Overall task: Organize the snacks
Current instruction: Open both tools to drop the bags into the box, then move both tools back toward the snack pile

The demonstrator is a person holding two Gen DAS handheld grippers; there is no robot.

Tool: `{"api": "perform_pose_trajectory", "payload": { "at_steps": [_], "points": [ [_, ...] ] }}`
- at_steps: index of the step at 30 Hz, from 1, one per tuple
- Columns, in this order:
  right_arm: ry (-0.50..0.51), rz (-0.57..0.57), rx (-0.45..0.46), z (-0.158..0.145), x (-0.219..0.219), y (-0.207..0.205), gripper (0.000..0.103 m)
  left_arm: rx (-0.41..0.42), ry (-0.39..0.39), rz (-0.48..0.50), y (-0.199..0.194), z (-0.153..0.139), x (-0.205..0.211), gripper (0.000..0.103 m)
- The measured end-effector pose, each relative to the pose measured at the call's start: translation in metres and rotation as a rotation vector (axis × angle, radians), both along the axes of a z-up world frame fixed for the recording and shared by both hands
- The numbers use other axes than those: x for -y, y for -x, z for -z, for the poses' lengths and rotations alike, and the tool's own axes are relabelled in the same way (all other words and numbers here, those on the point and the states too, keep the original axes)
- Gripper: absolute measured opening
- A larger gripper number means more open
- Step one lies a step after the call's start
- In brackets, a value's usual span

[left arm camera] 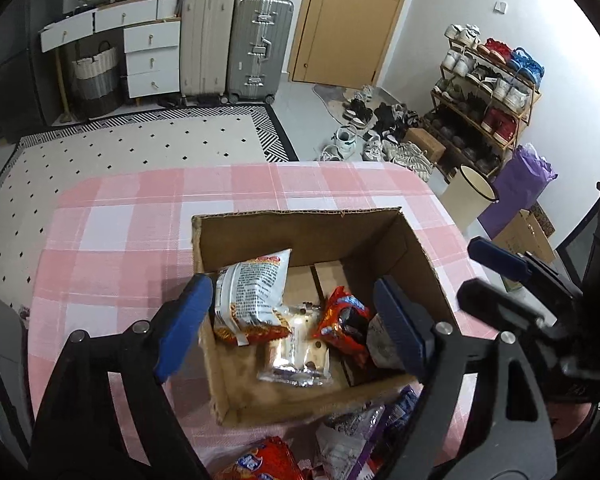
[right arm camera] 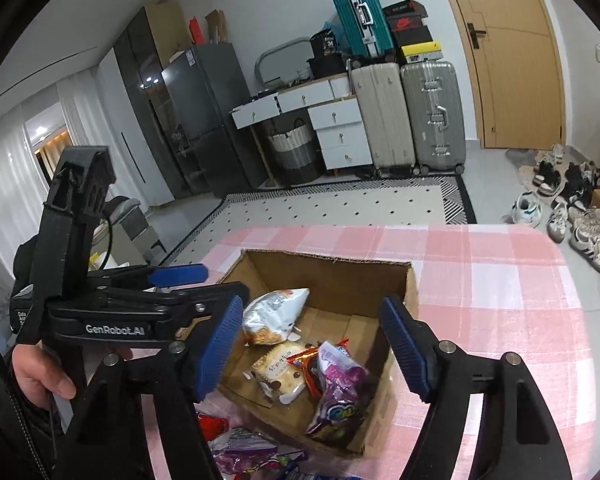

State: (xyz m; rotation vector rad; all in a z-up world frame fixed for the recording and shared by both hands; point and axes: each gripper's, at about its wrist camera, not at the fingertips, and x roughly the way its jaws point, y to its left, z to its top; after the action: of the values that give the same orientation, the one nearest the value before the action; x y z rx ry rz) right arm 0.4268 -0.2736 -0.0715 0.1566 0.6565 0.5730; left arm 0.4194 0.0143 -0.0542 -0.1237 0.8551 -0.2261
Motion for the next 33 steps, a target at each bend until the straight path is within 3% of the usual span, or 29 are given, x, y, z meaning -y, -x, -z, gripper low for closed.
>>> {"api": "perform_pose_trajectory", "payload": {
  "at_steps": [5, 13, 22, 33],
  "points": [
    [-0.013, 0.011, 0.024, -0.012, 0.009, 0.015, 0.073, 0.021, -0.019, 0.005, 0.025, -0.010, 0.008, 0.082],
    [-0.013, 0.010, 0.086, -0.036, 0.015, 0.053, 0.084, 0.060, -0.035, 0.011, 0.071, -0.035, 0.011, 0.082],
    [-0.022, 0.006, 0.149, -0.065, 0.022, 0.099, 0.090, 0.104, -0.066, 0.021, 0.122, -0.065, 0.017, 0.082],
    [-0.040, 0.029, 0.209, -0.091, 0.035, 0.164, 0.096, 0.164, -0.047, 0.031, 0.195, -0.096, 0.024, 0.088]
  ]
}}
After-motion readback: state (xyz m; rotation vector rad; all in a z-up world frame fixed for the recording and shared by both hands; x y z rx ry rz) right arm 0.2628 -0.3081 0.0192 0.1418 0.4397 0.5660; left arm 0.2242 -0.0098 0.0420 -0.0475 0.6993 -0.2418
